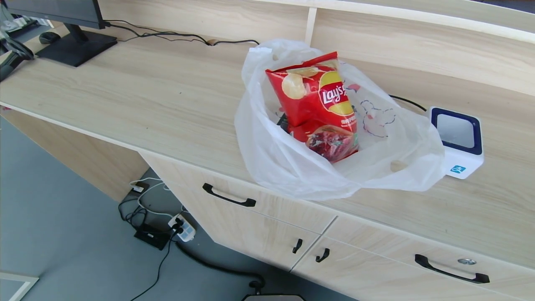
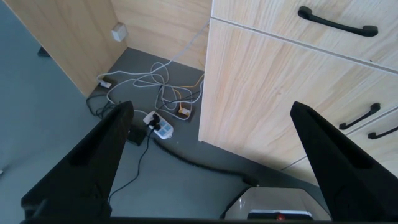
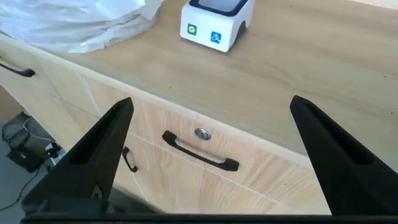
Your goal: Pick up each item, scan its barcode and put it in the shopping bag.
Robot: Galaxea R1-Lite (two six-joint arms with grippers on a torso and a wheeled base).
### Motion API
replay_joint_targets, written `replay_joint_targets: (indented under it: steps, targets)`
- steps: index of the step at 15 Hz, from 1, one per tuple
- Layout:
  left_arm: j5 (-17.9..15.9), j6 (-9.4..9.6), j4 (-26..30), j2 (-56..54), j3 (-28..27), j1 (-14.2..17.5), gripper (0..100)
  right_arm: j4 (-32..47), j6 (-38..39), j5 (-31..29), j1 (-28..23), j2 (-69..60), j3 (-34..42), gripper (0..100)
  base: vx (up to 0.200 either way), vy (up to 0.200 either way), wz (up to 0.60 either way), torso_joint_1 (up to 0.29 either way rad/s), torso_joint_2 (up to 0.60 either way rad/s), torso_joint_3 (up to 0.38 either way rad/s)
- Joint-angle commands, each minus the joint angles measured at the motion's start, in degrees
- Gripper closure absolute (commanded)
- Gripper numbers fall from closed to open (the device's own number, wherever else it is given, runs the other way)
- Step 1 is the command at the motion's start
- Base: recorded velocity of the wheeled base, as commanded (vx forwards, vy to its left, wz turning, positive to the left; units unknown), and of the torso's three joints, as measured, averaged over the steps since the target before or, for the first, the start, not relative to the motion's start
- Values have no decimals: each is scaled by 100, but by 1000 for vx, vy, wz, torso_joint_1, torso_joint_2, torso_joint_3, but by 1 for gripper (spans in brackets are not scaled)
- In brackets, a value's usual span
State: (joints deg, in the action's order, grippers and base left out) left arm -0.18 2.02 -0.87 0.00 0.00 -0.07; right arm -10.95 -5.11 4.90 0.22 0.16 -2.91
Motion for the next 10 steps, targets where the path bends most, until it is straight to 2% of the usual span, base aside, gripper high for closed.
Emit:
replay_joint_targets:
  steps: [1, 2, 3, 5, 8, 10]
  targets:
    - [1, 0, -1, 0, 0, -1, 0, 233, -43, 2, -4, -7, 291, 0, 0, 0, 0, 0, 0, 0]
    - [1, 0, -1, 0, 0, -1, 0, 866, 45, 11, -4, -7, 274, 0, 0, 0, 0, 0, 0, 0]
    - [1, 0, -1, 0, 0, -1, 0, 945, 247, 28, 4, 54, 239, 0, 0, 0, 0, 0, 0, 0]
    - [1, 0, -1, 0, 0, -1, 0, 937, 124, 116, -4, -7, 239, 0, 0, 0, 0, 0, 0, 0]
    - [1, -9, -1, 0, 0, -1, 0, 945, 704, 64, -4, -7, 212, 0, 0, 0, 0, 0, 0, 0]
    - [1, -9, -1, 0, 0, -1, 0, 928, 484, 195, -4, -7, 230, 0, 0, 0, 0, 0, 0, 0]
